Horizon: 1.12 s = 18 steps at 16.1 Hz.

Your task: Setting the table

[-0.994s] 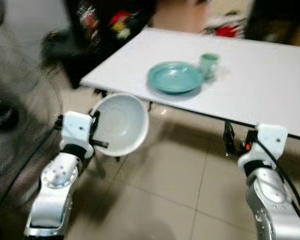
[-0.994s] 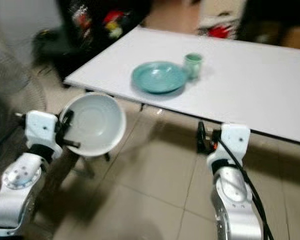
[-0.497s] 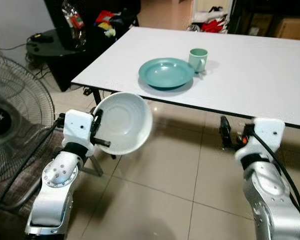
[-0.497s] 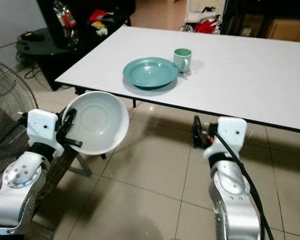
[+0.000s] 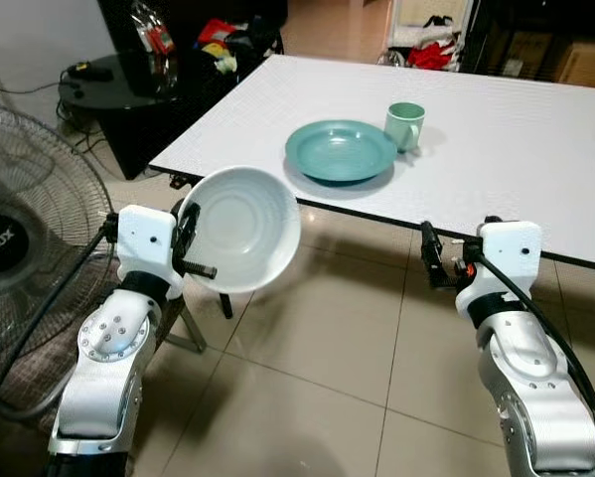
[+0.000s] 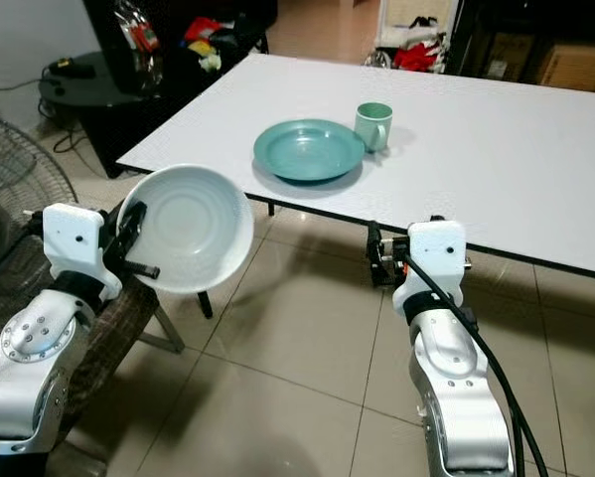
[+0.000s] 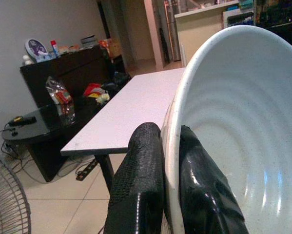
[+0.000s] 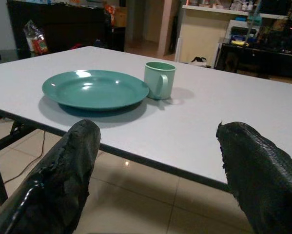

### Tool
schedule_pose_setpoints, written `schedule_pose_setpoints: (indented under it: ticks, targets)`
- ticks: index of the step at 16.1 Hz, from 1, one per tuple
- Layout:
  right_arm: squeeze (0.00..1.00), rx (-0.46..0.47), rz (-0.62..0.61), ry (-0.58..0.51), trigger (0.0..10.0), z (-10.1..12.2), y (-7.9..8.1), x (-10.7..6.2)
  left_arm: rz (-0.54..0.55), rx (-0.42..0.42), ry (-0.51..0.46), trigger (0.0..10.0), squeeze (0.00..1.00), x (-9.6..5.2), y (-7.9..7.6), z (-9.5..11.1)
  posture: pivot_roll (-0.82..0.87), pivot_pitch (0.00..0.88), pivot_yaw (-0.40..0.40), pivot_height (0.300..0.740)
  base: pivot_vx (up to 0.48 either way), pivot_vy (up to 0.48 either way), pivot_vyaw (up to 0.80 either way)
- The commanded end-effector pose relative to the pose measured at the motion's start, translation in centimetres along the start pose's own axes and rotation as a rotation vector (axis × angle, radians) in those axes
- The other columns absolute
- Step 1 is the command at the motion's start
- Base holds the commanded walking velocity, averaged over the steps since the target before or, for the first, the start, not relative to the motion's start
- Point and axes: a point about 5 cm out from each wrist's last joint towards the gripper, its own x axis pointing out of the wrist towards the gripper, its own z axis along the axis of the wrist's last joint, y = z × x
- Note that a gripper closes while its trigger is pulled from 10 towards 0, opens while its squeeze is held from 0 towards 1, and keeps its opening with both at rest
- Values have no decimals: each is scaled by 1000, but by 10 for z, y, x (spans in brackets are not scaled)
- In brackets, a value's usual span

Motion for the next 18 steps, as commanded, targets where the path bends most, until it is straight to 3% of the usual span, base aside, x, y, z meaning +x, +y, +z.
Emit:
schedule_pose_setpoints:
  ticks: [1,5,7,11,18]
  targets:
    - [0,-20,6,-20,10000,4,2,0,10,-5,-24,10000,0,1,2,5,-88,0,72,740,386,0,431]
    - [0,17,-4,-34,10000,6,-1,-1,7,-23,-38,10000,0,4,3,8,-88,0,72,740,385,0,106]
    - [0,78,11,-21,10000,6,1,-1,-18,-50,-50,10000,0,5,-1,11,-90,0,71,740,384,0,0]
    - [0,91,-3,-41,10000,9,-5,-4,-104,-152,-46,10000,0,9,-12,10,-102,0,75,740,383,0,-800]
    - [0,98,6,-60,10000,16,-15,-10,-105,-281,-31,10000,0,25,-18,4,-133,0,77,740,385,0,-800]
